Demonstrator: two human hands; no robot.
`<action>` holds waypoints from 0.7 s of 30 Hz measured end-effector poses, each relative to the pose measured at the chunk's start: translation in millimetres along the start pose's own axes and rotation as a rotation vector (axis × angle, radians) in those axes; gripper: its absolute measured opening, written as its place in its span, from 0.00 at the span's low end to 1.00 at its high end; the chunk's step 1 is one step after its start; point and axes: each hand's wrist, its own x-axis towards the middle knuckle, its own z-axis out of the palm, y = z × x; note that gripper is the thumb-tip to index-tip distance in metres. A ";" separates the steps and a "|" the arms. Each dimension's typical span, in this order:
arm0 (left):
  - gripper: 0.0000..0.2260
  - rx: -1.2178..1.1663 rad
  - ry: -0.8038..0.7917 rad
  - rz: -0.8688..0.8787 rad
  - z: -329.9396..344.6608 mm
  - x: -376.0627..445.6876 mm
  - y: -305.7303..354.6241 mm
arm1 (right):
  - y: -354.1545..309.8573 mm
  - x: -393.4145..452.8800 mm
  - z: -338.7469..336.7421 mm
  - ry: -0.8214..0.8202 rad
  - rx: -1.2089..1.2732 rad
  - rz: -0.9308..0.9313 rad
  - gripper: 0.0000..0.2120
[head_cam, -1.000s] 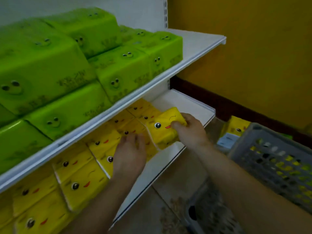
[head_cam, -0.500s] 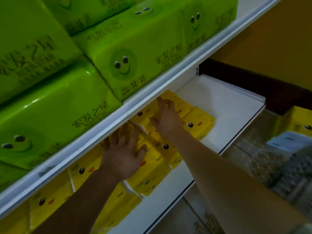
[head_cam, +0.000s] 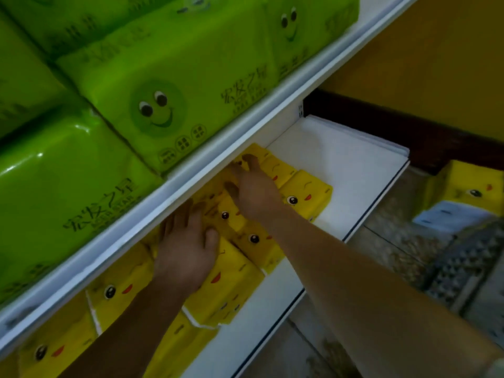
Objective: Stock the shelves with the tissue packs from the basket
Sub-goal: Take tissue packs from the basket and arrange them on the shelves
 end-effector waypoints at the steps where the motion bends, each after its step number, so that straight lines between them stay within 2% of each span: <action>1: 0.30 -0.028 0.037 0.054 -0.9 1.3 12.3 | 3.7 -10.4 -16.5 0.044 0.008 -0.008 0.21; 5: 0.17 -0.275 0.165 0.240 -2.7 -7.3 84.2 | 16.9 -65.3 -90.9 0.264 0.050 -0.048 0.14; 9: 0.12 -0.530 0.179 0.396 -7.5 -39.8 177.6 | 33.6 -160.3 -177.8 0.524 0.031 0.020 0.09; 11: 0.10 -0.628 0.148 0.490 -10.9 -63.7 226.8 | 45.8 -223.9 -219.0 0.578 -0.043 0.110 0.09; 13: 0.07 -0.670 0.020 0.579 -10.2 -95.0 271.4 | 61.7 -290.9 -251.1 0.547 -0.133 0.247 0.08; 16: 0.07 -0.642 -0.238 0.756 3.6 -146.2 317.9 | 98.9 -390.9 -277.7 0.293 -0.301 0.553 0.07; 18: 0.07 -0.586 -0.417 0.820 16.7 -177.5 337.6 | 121.7 -455.8 -284.0 -0.041 -0.390 0.791 0.11; 21: 0.06 -0.462 -0.654 0.831 35.4 -210.7 354.5 | 134.0 -534.9 -280.5 -0.530 -0.355 0.990 0.26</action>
